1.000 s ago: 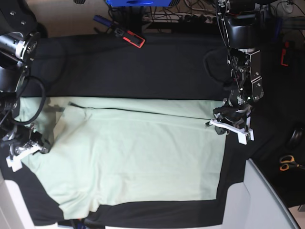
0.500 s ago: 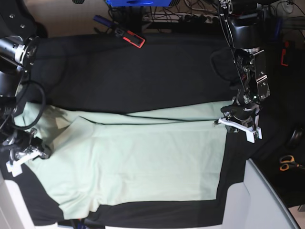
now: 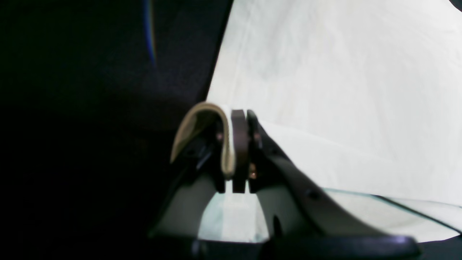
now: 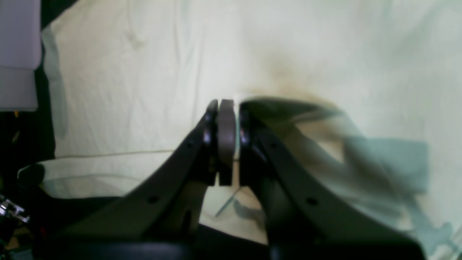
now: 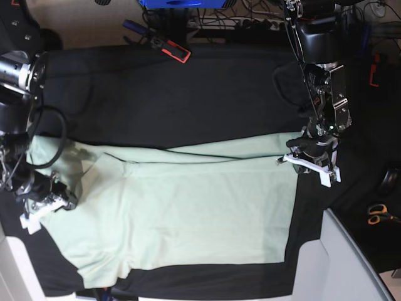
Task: Fold the T-shirt properly
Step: 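Lay the folded edge flat and open both grippers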
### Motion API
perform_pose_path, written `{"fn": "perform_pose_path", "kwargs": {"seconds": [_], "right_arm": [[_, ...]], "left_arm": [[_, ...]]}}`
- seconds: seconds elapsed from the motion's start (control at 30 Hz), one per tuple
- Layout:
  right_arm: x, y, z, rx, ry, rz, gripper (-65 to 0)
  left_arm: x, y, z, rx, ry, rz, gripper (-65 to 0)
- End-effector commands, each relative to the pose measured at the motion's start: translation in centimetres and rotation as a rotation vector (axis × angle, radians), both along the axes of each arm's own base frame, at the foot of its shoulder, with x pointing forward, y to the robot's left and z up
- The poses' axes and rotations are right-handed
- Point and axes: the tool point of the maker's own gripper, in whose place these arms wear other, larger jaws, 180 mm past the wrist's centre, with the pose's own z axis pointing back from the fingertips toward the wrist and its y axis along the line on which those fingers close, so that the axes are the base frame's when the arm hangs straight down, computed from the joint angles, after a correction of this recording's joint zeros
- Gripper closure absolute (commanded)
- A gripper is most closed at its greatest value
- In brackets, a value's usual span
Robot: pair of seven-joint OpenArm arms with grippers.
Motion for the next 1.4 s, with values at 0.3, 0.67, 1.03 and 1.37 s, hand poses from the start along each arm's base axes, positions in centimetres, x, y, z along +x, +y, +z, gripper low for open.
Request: {"fn": "perform_pose_path", "kwargs": {"seconds": [0.3,0.67,1.03,1.37], "right_arm": [[3.5,-0.7,4.1,0.007,-0.114,-0.020,0.0],[2.8,-0.7,2.9,0.025,-0.080,-0.031,-7.5],[2.3,-1.2,2.5,0.040,-0.075,-0.052,-43.5],[-0.2,-3.7,2.6,-0.003,-0.116,-0.102,-44.0]], "left_arm": [[2.5,-2.4,0.8,0.004,-0.033,-0.078,0.0],[4.7,-1.9,2.3,0.002,-0.071,-0.064,0.0],[4.5,-1.7,2.2,-0.001,-0.068,-0.060,-21.5],[2.7,4.1,4.7,0.005,-0.147,0.114,-62.0]]}}
